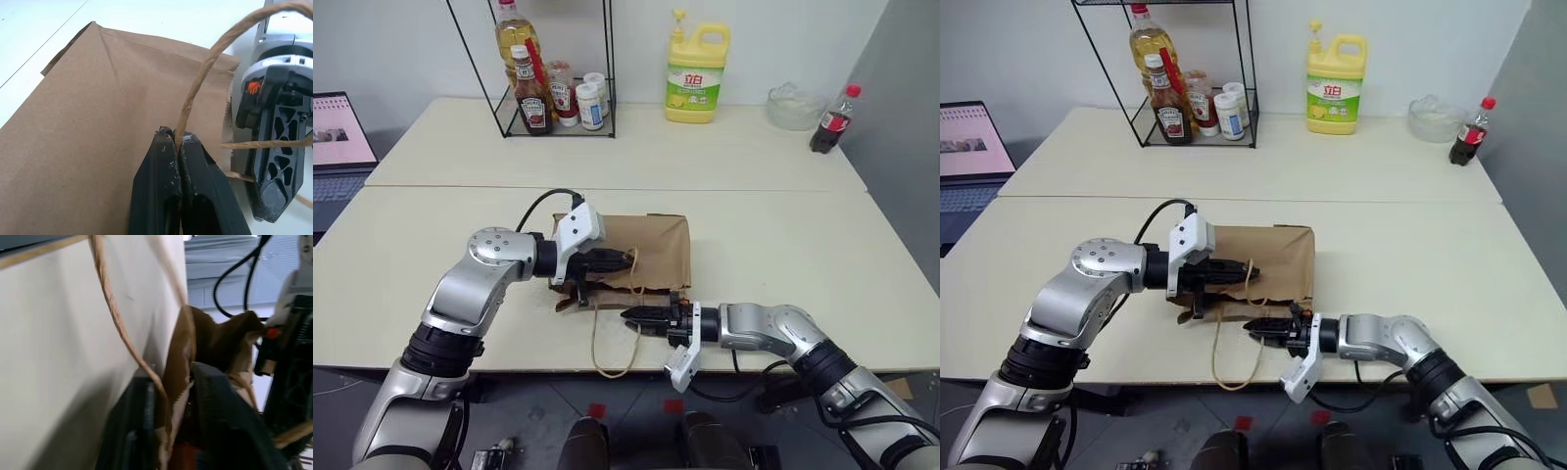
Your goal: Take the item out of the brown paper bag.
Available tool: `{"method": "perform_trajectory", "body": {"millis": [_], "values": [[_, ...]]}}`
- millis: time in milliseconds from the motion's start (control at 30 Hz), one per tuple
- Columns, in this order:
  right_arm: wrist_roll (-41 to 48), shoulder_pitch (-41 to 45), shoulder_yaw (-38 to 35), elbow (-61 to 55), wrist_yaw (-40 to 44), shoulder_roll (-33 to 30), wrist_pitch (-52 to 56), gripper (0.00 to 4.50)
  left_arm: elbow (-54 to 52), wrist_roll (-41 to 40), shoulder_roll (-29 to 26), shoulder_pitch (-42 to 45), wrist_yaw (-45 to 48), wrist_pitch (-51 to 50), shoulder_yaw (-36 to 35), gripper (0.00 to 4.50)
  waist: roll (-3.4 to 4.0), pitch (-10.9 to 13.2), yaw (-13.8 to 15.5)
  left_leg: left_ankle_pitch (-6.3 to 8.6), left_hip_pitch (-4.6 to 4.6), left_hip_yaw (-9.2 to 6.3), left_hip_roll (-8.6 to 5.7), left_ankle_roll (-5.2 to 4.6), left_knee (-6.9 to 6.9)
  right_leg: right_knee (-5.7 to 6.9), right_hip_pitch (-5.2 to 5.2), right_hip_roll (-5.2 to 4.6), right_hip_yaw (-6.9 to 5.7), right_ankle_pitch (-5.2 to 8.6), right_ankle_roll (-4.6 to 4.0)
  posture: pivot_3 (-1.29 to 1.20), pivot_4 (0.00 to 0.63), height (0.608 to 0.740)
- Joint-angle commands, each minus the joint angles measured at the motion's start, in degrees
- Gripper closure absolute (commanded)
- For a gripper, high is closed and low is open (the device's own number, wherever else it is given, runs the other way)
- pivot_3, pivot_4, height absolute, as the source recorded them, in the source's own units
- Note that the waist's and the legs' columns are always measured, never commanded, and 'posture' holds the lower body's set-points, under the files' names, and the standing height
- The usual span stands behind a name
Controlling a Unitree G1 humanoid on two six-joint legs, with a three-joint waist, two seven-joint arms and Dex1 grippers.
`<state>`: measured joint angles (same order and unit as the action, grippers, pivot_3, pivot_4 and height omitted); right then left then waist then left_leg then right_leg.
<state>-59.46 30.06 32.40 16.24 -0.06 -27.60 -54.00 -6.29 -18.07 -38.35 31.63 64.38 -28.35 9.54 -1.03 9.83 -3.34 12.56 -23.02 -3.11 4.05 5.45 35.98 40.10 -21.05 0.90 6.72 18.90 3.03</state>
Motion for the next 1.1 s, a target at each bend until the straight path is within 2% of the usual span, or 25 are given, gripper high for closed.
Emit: {"method": "perform_trajectory", "body": {"millis": [33, 200, 567, 767, 867, 1100], "values": [[0.19, -0.49, 2.29, 2.17, 1.27, -0.07, 0.71, 4.49, -1.35, -1.53, 0.48, 1.83, -0.58, -0.03, -1.99, 4.50, -0.11, -0.07, -0.07, 0.00, 0.03, 0.00, 0.00, 0.00, -0.01, 0.00, 0.02, 0.00, 0.00, 0.00, 0.00, 0.00, 0.150, 0.740], [2.83, -0.68, 2.95, 4.00, 2.75, 0.26, 1.24, 4.49, 0.69, -2.06, 0.86, 5.05, -0.96, -0.98, -2.99, 4.50, -0.29, -0.18, -0.07, 0.00, 0.09, -0.01, 0.01, 0.00, 0.00, -0.01, 0.10, 0.01, 0.00, 0.00, -0.01, 0.00, 0.150, 0.740], [8.88, -1.99, 3.13, 6.01, 9.36, 0.38, 4.19, 4.49, 13.24, -0.47, 3.10, 16.89, -5.96, 1.14, -6.75, 4.50, -0.42, -0.26, -0.12, 0.00, 0.20, -0.05, 0.01, -0.01, -0.03, -0.05, 0.25, 0.02, -0.05, 0.02, -0.02, 0.00, 0.150, 0.740], [11.59, -2.99, 2.22, 5.42, 11.22, -1.38, 4.73, 4.49, 16.24, -0.35, 4.17, 19.18, -8.32, 2.40, -7.87, 4.50, -0.42, -0.26, 0.04, 0.00, 0.20, -0.08, 0.00, 0.00, -0.02, -0.10, 0.32, 0.00, -0.08, 0.02, -0.02, 0.00, 0.150, 0.740], [14.78, -3.63, 1.39, 4.74, 13.09, -2.44, 4.74, 3.81, 16.26, -0.63, 4.32, 19.24, -8.39, 2.32, -7.89, 4.50, -0.42, -0.26, 0.27, 0.01, 0.17, -0.07, -0.02, 0.00, -0.01, -0.13, 0.33, -0.02, -0.09, 0.02, -0.02, 0.00, 0.150, 0.740], [23.12, -6.16, -3.02, -1.64, 19.82, -9.04, 6.95, 1.25, 14.47, -1.08, 4.63, 17.69, -7.75, 1.86, -7.79, 4.50, -0.43, -0.25, 1.08, 0.01, 0.10, -0.08, -0.21, -0.01, 0.00, -0.18, 0.35, -0.19, -0.06, 0.04, 0.03, 0.00, 0.150, 0.740]]}}
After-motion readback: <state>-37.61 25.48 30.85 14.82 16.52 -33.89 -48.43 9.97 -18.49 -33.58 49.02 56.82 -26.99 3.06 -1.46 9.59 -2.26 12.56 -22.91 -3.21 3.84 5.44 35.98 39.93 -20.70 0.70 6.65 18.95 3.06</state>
